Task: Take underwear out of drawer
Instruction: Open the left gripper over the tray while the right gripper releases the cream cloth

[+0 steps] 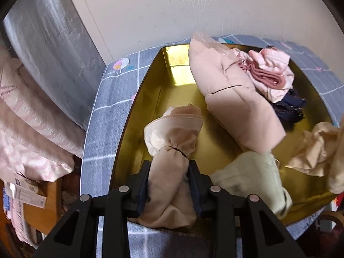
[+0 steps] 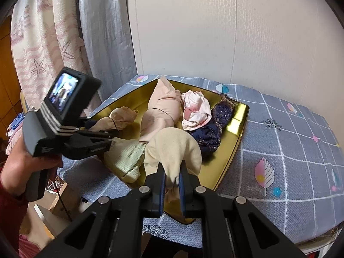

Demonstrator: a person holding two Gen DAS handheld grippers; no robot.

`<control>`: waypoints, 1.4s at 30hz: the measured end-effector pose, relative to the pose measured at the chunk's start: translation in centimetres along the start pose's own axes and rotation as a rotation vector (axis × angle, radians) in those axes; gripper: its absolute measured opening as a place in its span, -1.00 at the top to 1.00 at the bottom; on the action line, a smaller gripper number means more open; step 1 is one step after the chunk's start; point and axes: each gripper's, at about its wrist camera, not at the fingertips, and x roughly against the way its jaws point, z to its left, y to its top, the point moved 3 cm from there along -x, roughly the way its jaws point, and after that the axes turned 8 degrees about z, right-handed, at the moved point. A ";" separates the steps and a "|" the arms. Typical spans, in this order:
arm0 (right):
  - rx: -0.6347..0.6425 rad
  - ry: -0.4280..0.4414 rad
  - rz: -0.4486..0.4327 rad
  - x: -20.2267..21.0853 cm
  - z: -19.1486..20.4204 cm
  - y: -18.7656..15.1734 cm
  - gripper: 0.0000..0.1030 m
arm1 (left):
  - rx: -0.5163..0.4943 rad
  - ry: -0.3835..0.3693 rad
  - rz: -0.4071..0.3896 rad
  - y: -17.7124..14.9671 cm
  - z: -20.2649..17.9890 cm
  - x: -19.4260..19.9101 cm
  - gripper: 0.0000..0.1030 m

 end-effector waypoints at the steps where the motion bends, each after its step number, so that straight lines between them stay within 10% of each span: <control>1: 0.002 -0.001 0.002 -0.1 0.1 0.0 0.79 | 0.006 -0.006 -0.007 -0.2 0.1 0.2 0.33; 42: -0.094 0.006 0.076 -5.3 -1.1 1.5 0.74 | 0.107 -0.041 -0.136 -9.2 1.5 7.5 0.32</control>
